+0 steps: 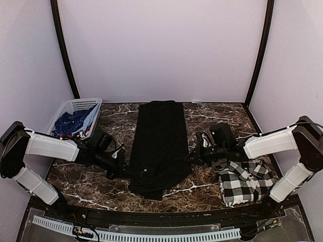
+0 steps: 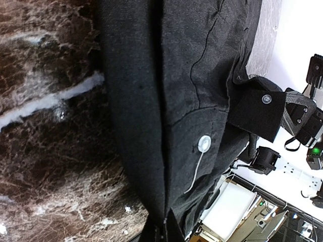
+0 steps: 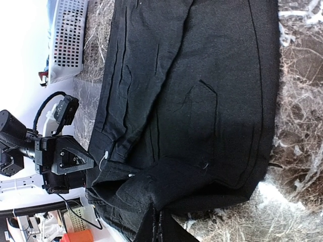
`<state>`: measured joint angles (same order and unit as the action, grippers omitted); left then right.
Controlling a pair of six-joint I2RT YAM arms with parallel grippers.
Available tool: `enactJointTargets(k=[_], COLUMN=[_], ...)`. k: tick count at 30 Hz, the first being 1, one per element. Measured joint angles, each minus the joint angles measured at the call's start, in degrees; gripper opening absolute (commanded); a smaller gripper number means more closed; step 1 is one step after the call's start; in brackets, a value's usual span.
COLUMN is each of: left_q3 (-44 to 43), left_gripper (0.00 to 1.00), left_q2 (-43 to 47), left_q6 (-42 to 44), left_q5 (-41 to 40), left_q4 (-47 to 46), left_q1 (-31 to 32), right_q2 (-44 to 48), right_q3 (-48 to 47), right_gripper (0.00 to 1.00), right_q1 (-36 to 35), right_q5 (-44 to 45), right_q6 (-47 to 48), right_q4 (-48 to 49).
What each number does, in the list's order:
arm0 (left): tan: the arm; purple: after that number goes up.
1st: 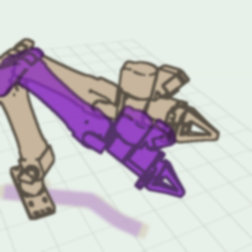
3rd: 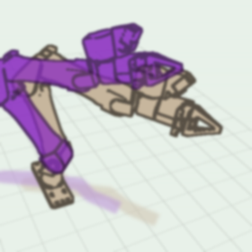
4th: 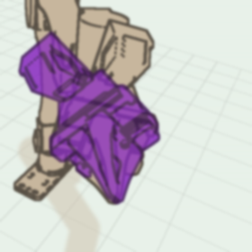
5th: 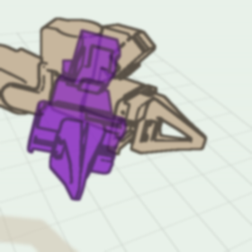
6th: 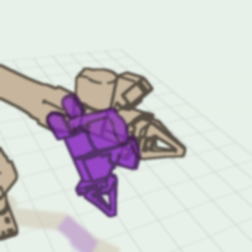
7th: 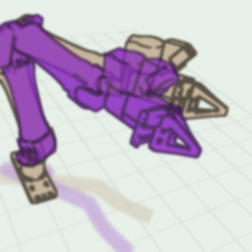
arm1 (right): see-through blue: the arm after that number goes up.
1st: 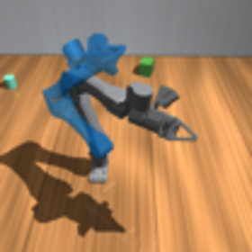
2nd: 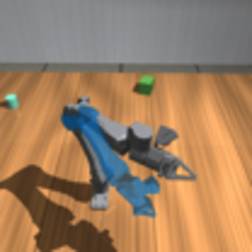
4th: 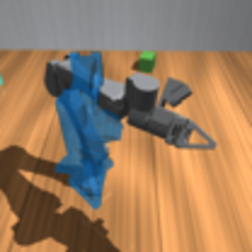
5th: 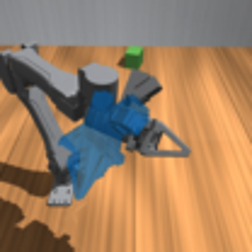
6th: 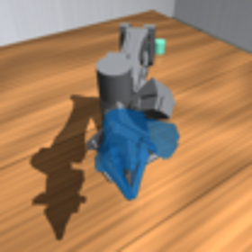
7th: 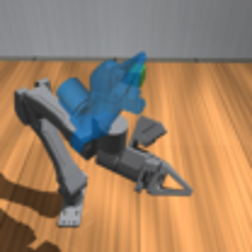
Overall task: Fold and stack the long sleeve shirts
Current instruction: Fold the rectangle-folded shirt at the center of the board.
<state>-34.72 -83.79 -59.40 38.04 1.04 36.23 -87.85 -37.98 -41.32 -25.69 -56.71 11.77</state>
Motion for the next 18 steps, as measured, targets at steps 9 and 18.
enactJointTargets(k=[9, 18], left_q3=[-6.1, -13.3], left_gripper=[0.0, 0.0], left_q2=[-2.1, -12.4], left_q6=[0.9, -0.3], left_q5=[1.2, 4.3], left_q4=[1.0, -4.3], left_q1=[-0.3, -4.8], right_q2=[-0.2, -7.8], right_q3=[-1.9, -9.5], right_gripper=[0.0, 0.0], right_q1=[0.5, 3.8], right_q5=[1.8, 4.9], right_q6=[0.0, 0.0], right_q4=[0.0, 2.4])
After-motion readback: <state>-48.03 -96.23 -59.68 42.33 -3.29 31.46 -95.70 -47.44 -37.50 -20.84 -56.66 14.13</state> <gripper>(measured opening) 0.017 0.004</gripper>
